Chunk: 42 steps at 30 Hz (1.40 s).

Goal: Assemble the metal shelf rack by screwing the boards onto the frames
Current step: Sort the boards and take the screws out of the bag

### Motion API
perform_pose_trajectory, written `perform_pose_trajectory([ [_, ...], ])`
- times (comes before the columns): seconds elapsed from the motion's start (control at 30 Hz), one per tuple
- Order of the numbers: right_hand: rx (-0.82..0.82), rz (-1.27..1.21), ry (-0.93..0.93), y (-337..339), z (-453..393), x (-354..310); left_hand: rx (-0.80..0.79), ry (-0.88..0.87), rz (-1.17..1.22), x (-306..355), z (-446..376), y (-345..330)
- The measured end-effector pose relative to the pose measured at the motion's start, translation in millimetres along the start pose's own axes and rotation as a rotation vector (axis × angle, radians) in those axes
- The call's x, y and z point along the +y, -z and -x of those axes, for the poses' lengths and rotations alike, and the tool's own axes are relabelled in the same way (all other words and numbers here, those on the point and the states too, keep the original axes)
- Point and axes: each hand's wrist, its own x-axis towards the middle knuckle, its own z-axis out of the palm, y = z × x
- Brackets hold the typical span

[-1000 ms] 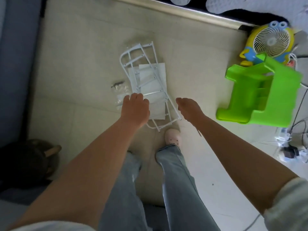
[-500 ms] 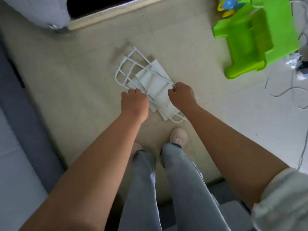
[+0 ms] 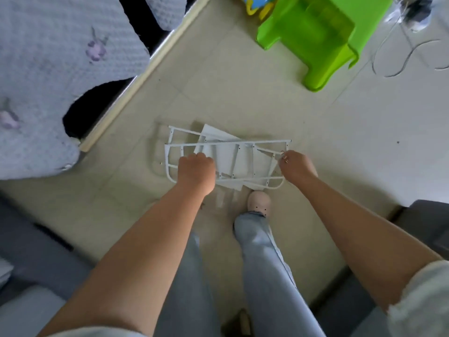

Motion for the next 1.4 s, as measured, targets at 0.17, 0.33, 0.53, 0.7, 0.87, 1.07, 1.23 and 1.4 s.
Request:
perform_pose_trajectory([
  [0.17,0.118,-0.196,-0.31,-20,-14,-9,0.014,-0.231,-0.169,-29,-57,10],
  [0.33,0.101,-0.351,-0.51,-89,-21,-4,0.001,-0.352,-0.289,-53,-100,-17],
  [0.53,0.03,-0.409,-0.605,-175,-49,28,-0.025,-0.351,-0.358,-47,-150,-73],
  [0.7,-0.051,-0.377,-0.624,-242,-71,74,-0.032,-0.4,-0.424,-11,-186,-127],
  [0.87,0.01,-0.443,-0.74,-289,-113,131,0.035,-0.533,-0.503,41,-233,-174],
  [1.07,0.233,-0.541,-0.784,-337,-195,190,0.229,-0.485,-0.395,134,-305,-223],
  [1.23,0.375,-0.554,-0.745,-376,-241,223,0.361,-0.4,-0.174,185,-347,-262],
  [1.4,0.413,-0.545,-0.744,-403,-245,236,0.36,-0.486,-0.198,166,-361,-289],
])
